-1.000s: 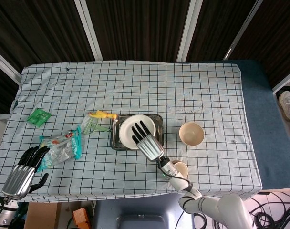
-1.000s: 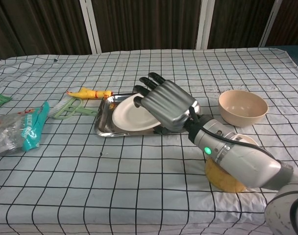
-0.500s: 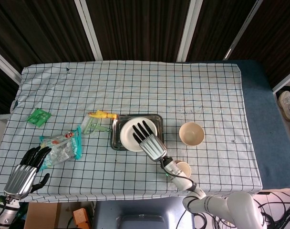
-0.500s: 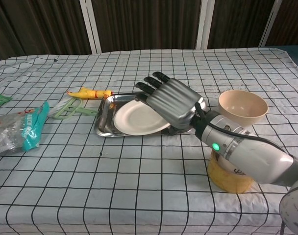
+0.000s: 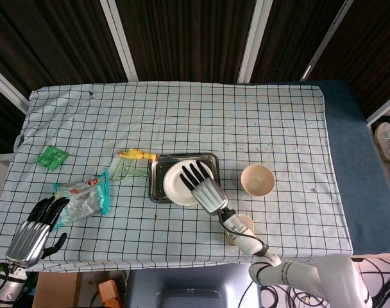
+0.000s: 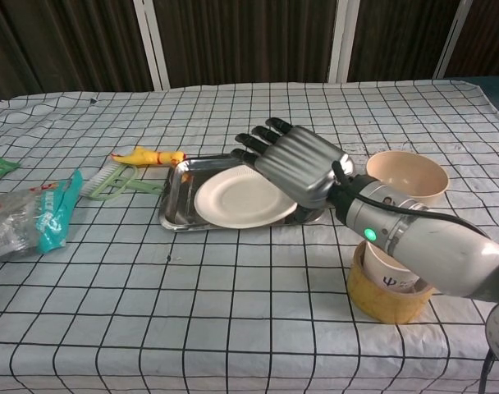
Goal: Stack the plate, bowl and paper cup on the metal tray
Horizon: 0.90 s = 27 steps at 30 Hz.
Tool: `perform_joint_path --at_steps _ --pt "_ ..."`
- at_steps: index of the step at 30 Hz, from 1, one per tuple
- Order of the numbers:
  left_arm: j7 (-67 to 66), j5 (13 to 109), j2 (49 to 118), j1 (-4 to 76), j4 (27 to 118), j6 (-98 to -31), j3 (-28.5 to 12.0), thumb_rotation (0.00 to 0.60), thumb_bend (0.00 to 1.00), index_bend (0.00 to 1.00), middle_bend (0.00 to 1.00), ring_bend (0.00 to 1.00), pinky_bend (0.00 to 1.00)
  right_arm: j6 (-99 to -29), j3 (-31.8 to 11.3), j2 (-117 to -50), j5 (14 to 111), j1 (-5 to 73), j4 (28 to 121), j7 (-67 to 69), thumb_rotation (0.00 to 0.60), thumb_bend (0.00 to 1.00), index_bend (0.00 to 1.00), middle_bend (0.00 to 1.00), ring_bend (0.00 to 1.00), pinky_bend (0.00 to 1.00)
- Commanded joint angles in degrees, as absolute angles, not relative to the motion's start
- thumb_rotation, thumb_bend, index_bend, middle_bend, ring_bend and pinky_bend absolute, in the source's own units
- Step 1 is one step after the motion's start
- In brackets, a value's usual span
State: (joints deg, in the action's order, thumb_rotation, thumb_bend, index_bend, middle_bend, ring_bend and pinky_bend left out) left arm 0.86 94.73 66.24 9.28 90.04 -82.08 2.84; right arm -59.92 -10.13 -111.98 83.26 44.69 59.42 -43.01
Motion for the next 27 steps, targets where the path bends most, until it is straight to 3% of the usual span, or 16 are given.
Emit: perform_joint_path --at_steps 1,10,15,27 --pt "0.75 94.67 66.29 9.35 90.06 -81.91 2.87 0.600 0.41 0.00 0.08 0.03 0.09 -59.53 -11.15 -112.94 82.02 45.29 58.48 -43.81 0.600 0.04 0.07 0.00 0.00 0.00" --pt "1.35 94.26 66.07 9.45 89.90 -81.90 2.65 0.600 0.41 0.00 0.08 0.03 0.09 -57.71 -14.81 -117.09 77.79 48.51 54.98 -46.55 0.600 0.04 0.06 0.00 0.00 0.00" --pt "1.82 94.53 66.00 9.42 89.55 -82.19 2.72 0.600 0.41 0.00 0.08 0.03 0.09 -56.94 -14.44 -114.94 77.11 49.03 57.00 -49.88 0.600 0.03 0.00 0.00 0.00 0.00" --pt "1.05 94.70 66.27 9.66 89.77 -81.61 2.98 0.600 0.41 0.00 0.08 0.03 0.09 -57.48 -12.16 -112.82 76.82 49.85 56.79 -60.45 0.600 0.00 0.00 0.00 0.00 0.00"
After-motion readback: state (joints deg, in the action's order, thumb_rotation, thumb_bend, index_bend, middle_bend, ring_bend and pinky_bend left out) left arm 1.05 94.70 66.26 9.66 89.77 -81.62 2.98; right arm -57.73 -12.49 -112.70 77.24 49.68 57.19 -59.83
